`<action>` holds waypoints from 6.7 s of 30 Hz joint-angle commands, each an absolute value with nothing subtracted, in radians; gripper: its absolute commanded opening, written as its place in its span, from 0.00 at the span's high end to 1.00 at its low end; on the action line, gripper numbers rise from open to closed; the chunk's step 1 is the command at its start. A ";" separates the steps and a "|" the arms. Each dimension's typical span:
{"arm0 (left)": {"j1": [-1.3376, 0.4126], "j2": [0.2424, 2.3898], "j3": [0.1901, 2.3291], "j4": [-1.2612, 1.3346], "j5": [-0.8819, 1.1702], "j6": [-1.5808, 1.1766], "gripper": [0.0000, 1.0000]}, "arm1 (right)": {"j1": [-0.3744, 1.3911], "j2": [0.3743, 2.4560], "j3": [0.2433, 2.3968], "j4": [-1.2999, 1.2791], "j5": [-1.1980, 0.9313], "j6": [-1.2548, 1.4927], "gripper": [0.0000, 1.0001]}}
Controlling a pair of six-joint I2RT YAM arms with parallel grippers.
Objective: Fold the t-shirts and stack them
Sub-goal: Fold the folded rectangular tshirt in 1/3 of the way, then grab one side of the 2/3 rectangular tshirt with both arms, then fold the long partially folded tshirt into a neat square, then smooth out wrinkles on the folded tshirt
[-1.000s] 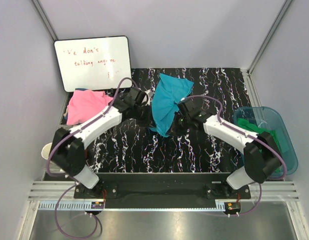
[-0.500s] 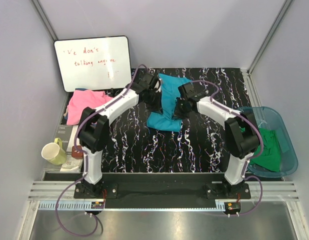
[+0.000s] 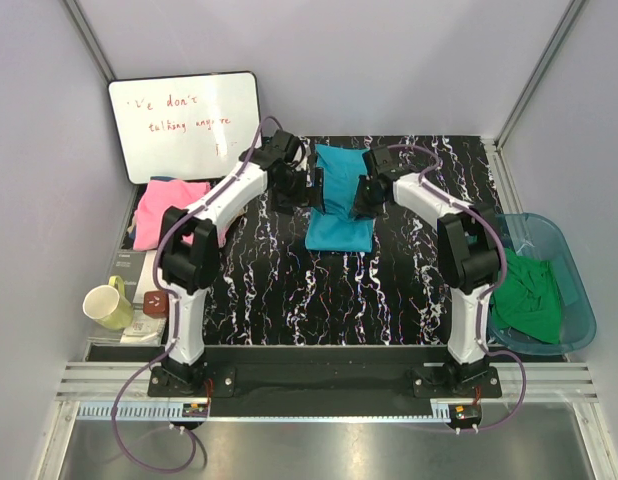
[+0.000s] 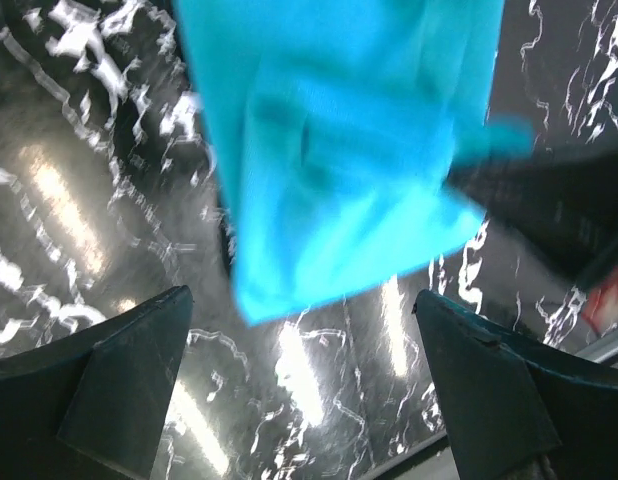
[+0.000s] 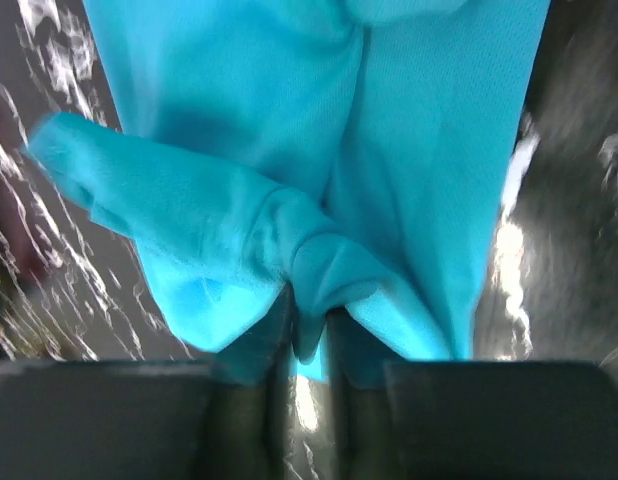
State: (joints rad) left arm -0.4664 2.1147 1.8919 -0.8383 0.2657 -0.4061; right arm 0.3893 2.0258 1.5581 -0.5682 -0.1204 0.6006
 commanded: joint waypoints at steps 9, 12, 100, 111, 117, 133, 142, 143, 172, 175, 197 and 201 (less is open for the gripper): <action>-0.469 1.853 1.565 -0.807 0.321 -0.341 0.01 | 0.347 1.912 1.600 -0.468 -0.012 0.535 0.03; -0.469 1.847 1.516 -0.778 0.339 -0.353 0.01 | 0.347 1.846 1.533 -0.459 -0.052 0.535 0.01; -0.417 2.336 1.810 -0.626 0.584 -0.480 1.00 | 0.279 2.036 1.384 -0.486 -0.261 0.686 0.75; -0.443 2.103 1.519 -0.629 0.586 -0.462 1.00 | 0.284 1.870 1.207 -0.502 -0.359 0.646 0.99; -0.523 1.905 1.290 -0.626 0.578 -0.443 1.00 | 0.314 1.705 1.051 -0.500 -0.408 0.629 0.99; -0.541 1.620 1.377 -0.765 0.474 -0.423 1.00 | 0.376 1.412 1.123 -0.554 -0.382 0.540 0.93; -0.502 1.805 1.600 -0.721 0.485 -0.413 1.00 | 0.371 1.784 1.489 -0.514 -0.314 0.338 0.89; -0.493 1.833 1.604 -0.707 0.492 -0.426 1.00 | 0.368 1.819 1.523 -0.512 -0.316 0.327 0.89; -0.210 2.053 1.781 -0.506 0.586 -0.555 0.01 | 0.276 2.671 2.578 -0.552 -0.259 0.452 0.70; -0.215 1.938 1.695 -0.508 0.592 -0.503 0.01 | 0.250 2.709 2.632 -0.551 -0.235 0.527 0.59; -0.121 1.862 1.655 -0.710 0.549 -0.405 0.01 | 0.388 2.451 2.448 -0.494 -0.647 0.609 1.00; -0.095 1.824 1.612 -0.715 0.520 -0.396 0.01 | 0.451 2.487 2.459 -0.492 -0.706 0.640 1.00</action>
